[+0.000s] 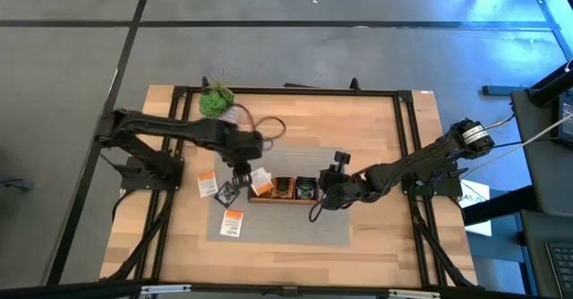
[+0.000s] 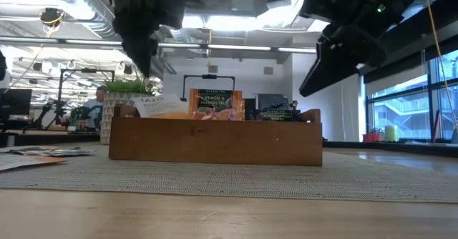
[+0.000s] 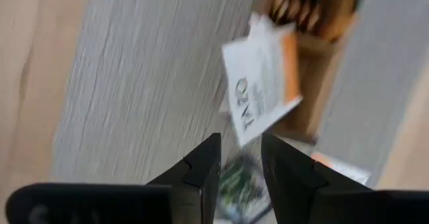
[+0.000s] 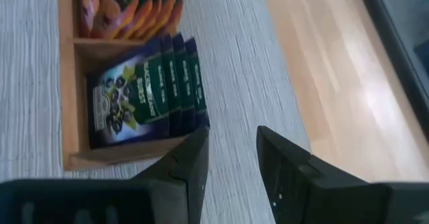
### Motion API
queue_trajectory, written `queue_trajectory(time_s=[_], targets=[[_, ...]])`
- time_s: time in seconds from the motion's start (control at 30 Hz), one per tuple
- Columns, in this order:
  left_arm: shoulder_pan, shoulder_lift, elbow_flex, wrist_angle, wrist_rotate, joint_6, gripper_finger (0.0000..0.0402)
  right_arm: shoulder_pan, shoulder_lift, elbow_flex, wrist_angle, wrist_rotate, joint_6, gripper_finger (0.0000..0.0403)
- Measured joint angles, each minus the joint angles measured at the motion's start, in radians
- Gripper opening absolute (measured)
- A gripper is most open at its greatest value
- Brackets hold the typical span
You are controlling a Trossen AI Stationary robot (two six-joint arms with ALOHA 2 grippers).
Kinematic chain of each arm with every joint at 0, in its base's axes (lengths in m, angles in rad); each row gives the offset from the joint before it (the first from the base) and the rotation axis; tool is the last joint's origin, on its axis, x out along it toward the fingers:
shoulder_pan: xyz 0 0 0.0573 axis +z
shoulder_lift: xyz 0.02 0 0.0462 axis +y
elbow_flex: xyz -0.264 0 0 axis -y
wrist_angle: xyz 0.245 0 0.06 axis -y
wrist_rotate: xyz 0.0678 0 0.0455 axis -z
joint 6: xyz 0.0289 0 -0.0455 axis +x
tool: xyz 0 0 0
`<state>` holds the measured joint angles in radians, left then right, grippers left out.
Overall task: Pick & Place Tea
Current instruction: Put the white tea bag into the left section of the wooden organizer
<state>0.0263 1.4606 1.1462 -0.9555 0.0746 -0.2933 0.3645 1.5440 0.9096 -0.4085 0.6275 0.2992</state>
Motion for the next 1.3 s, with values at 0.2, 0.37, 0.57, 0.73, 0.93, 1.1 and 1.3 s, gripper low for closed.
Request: queue_trajectory(time_s=[0.2, 0.37, 0.57, 0.73, 0.93, 1.1, 1.3], targets=[[0.019, -0.303, -0.337, 0.501, -0.063, -0.115, 0.0103, 0.005, 0.000, 0.000, -0.046, -0.001, 0.046, 0.0129], [-0.030, -0.458, -0.600, 0.843, -0.110, -0.230, 0.0104, 0.006, 0.000, 0.000, -0.047, -0.001, 0.066, 0.0129], [-0.090, -0.499, -0.790, 1.127, -0.143, -0.312, 0.0101, 0.006, 0.000, 0.000, -0.046, -0.001, 0.067, 0.0129], [-0.128, -0.499, -0.844, 1.139, -0.151, -0.309, 0.0100, 0.006, 0.000, 0.000, -0.037, -0.001, 0.067, 0.0129], [-0.153, -0.499, -0.861, 1.135, -0.275, -0.297, 0.0100, 0.006, 0.000, 0.000, -0.008, -0.001, 0.063, 0.0129], [-0.166, -0.499, -0.861, 1.132, -0.325, -0.296, 0.0100, 0.006, 0.000, 0.000, -0.008, -0.001, 0.063, 0.0129], [-0.190, -0.464, -0.861, 1.132, -0.334, -0.322, 0.0100, 0.006, 0.000, 0.000, -0.008, -0.001, 0.063, 0.0129]])
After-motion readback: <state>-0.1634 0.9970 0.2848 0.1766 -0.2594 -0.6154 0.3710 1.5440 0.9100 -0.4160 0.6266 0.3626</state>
